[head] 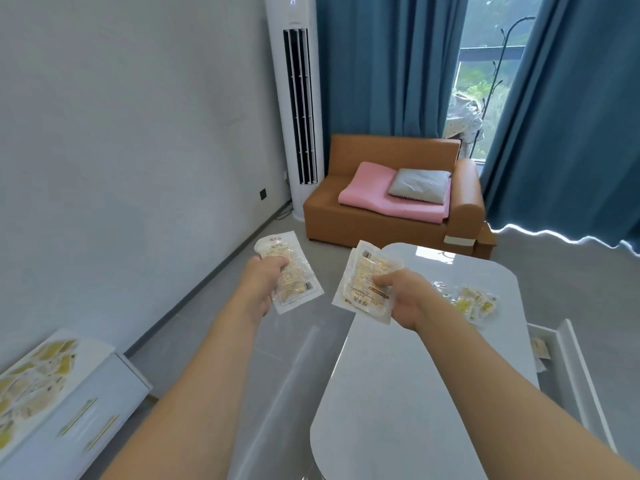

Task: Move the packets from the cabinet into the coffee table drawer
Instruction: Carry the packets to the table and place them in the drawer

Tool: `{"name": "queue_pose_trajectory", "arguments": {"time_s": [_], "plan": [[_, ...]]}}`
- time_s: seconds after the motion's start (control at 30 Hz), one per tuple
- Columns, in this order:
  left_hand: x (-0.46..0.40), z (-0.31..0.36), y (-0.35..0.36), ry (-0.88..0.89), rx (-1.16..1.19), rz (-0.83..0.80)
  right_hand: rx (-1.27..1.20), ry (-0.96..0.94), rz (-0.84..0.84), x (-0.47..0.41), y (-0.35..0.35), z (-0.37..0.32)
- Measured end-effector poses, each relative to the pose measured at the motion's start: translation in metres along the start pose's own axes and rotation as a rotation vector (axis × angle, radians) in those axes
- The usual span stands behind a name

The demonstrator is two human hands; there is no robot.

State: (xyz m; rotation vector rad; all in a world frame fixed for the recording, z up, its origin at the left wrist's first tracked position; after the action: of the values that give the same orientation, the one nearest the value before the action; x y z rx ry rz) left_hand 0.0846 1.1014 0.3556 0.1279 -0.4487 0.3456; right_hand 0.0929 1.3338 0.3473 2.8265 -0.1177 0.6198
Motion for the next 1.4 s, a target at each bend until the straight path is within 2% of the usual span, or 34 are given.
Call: {"name": "queue_pose_trajectory", "arguments": {"time_s": [0.2, 0.37, 0.67, 1.07, 1.4], "plan": [[0.053, -0.024, 0.105, 0.015, -0.017, -0.028, -0.041, -0.077, 0.027, 0.021, -0.123, -0.028], [0.097, -0.051, 0.190, 0.040, -0.027, -0.023, -0.005, -0.050, 0.013, 0.032, -0.221, -0.045], [0.132, -0.068, 0.308, 0.048, -0.091, -0.038, 0.007, -0.085, -0.002, 0.025, -0.327, -0.080], [0.189, -0.104, 0.514, 0.051, -0.101, 0.015, 0.022, -0.079, -0.047, -0.010, -0.535, -0.143], [0.190, -0.106, 0.633, 0.057, -0.112, -0.021, 0.032, -0.100, -0.012, -0.046, -0.634, -0.184]]}}
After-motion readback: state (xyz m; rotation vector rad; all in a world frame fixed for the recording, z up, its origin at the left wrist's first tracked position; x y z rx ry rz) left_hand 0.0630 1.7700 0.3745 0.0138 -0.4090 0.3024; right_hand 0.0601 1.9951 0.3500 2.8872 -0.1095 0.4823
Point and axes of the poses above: each hand's wrist, its own x-axis away from the middle knuckle, its own y-axis out of the palm, z = x × y, the point moved 1 cm from there along -x, towards the middle knuckle, and after that the axes turned 7 degrees about -y, right-handed, at the moved point
